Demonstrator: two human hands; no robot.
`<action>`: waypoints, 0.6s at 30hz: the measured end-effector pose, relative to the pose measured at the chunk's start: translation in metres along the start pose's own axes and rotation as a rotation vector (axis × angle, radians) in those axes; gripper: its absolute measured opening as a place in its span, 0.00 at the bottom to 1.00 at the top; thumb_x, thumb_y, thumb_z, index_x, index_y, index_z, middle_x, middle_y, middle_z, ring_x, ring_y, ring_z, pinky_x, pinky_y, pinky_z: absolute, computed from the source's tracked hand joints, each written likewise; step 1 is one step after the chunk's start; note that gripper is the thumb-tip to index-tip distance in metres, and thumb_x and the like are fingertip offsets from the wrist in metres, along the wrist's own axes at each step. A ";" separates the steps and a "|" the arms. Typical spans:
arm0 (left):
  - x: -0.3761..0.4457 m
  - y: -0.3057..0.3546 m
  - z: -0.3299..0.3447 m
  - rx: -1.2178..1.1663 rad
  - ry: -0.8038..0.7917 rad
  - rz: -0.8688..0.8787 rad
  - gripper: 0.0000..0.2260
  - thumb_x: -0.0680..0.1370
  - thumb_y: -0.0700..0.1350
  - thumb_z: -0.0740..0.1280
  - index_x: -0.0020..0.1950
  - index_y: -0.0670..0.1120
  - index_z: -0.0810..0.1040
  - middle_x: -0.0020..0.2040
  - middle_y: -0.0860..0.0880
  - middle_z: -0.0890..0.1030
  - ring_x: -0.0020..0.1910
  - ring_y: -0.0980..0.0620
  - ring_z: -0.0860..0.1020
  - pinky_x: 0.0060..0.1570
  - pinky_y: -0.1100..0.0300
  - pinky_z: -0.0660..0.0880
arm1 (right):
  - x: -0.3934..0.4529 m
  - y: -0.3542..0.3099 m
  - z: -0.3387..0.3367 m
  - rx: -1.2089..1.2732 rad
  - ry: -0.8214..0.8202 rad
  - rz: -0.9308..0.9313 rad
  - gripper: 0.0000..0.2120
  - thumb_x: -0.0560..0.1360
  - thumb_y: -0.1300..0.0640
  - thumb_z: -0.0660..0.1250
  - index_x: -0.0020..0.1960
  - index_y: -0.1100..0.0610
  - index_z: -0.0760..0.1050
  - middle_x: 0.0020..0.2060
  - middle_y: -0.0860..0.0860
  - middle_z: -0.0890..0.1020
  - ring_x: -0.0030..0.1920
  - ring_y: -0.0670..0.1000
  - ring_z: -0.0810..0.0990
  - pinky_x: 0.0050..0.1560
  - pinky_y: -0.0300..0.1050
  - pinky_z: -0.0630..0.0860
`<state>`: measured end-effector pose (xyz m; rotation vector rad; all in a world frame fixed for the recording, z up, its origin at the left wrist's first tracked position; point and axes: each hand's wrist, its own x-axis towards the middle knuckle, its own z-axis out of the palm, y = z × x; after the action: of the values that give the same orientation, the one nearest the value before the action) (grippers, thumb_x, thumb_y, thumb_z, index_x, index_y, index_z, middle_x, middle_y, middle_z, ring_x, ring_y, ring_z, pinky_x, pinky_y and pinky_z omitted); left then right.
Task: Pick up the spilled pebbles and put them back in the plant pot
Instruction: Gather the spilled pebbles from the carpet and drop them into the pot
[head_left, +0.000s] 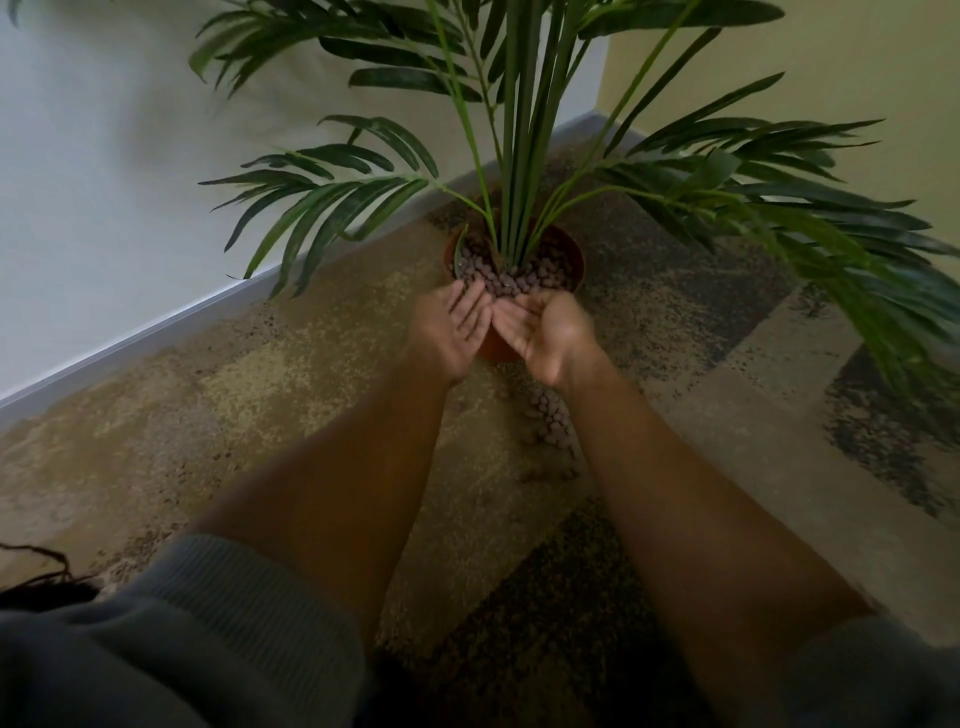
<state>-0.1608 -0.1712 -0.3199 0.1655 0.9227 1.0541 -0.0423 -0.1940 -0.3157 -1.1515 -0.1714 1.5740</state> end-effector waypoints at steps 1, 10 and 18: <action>0.000 -0.002 -0.006 0.033 0.029 -0.012 0.17 0.82 0.46 0.54 0.69 0.44 0.72 0.60 0.46 0.81 0.57 0.50 0.79 0.56 0.59 0.76 | 0.000 0.006 -0.004 -0.083 0.012 0.020 0.13 0.81 0.61 0.52 0.56 0.65 0.73 0.52 0.62 0.82 0.51 0.56 0.83 0.54 0.48 0.81; 0.020 -0.036 -0.057 0.662 0.229 -0.061 0.06 0.82 0.42 0.59 0.51 0.47 0.75 0.41 0.48 0.75 0.37 0.53 0.74 0.42 0.59 0.74 | 0.017 0.056 -0.038 -1.142 0.202 -0.076 0.08 0.79 0.59 0.58 0.47 0.58 0.76 0.46 0.55 0.79 0.50 0.55 0.78 0.47 0.46 0.75; 0.039 -0.059 -0.086 1.390 0.164 0.117 0.14 0.77 0.39 0.64 0.62 0.42 0.74 0.58 0.44 0.77 0.60 0.45 0.76 0.62 0.50 0.74 | 0.045 0.089 -0.063 -1.767 -0.064 -0.269 0.20 0.75 0.52 0.65 0.65 0.58 0.73 0.64 0.55 0.72 0.65 0.56 0.72 0.65 0.49 0.72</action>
<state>-0.1764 -0.1963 -0.4270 1.2990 1.6797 0.3554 -0.0518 -0.2183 -0.4308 -2.1576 -1.9265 0.9435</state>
